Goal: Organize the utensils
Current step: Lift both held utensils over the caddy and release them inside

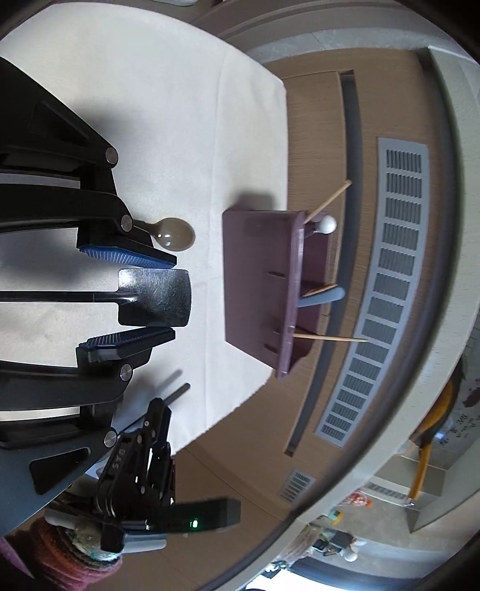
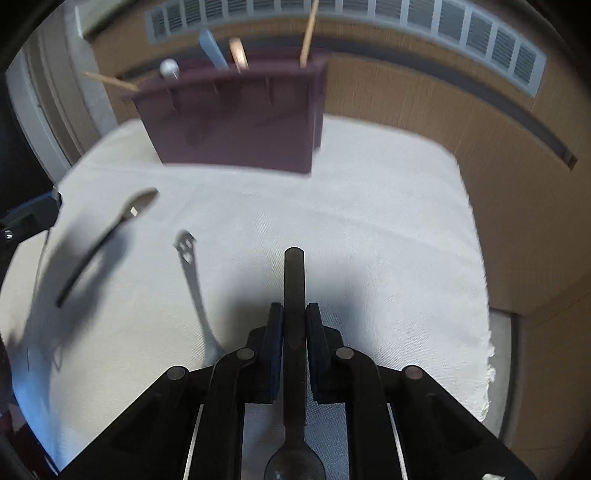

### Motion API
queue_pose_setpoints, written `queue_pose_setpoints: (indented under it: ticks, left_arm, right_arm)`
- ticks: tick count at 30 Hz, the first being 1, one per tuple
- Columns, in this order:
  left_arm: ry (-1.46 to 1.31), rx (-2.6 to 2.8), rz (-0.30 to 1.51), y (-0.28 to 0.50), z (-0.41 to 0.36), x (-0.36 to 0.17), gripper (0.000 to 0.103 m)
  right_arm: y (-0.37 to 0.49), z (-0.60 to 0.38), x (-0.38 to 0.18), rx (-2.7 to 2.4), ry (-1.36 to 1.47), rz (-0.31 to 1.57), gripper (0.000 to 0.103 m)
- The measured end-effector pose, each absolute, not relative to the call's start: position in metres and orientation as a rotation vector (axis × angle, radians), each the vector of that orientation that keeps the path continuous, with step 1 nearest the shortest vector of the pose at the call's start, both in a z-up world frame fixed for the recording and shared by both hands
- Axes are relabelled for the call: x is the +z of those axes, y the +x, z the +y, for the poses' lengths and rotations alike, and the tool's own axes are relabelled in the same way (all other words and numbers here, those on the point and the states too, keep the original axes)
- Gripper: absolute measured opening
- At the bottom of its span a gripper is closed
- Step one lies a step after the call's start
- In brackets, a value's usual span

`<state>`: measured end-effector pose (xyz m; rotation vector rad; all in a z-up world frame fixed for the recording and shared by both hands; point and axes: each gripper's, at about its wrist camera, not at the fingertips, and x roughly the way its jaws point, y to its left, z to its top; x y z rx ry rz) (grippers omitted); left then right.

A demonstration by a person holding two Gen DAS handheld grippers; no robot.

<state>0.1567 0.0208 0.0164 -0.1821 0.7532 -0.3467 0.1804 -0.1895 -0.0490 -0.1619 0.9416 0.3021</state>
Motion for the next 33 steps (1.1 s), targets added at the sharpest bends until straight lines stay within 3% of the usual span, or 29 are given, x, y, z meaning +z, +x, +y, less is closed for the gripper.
queue_pose_setpoints:
  ticks: [13, 20, 22, 27, 33]
  left_arm:
    - [-0.232, -0.327, 0.612, 0.146, 0.025, 0.056, 0.033]
    - [-0.199, -0.302, 0.210, 0.169, 0.020, 0.165, 0.033]
    - [-0.209, -0.275, 0.103, 0.183, 0.020, 0.180, 0.033]
    - [-0.315, -0.253, 0.062, 0.233, 0.027, 0.160, 0.033]
    - [-0.378, -0.227, 0.120, 0.286, 0.035, 0.120, 0.033]
  right_arm:
    - [0.149, -0.188, 0.020, 0.397, -0.036, 0.630, 0.011]
    - [0.162, -0.178, 0.141, 0.409, -0.025, 0.143, 0.011]
    - [0.178, -0.177, 0.162, 0.441, 0.021, 0.085, 0.011]
    - [0.227, -0.173, 0.159, 0.450, 0.092, 0.065, 0.011]
    - [0.281, -0.161, 0.121, 0.435, 0.085, 0.172, 0.011]
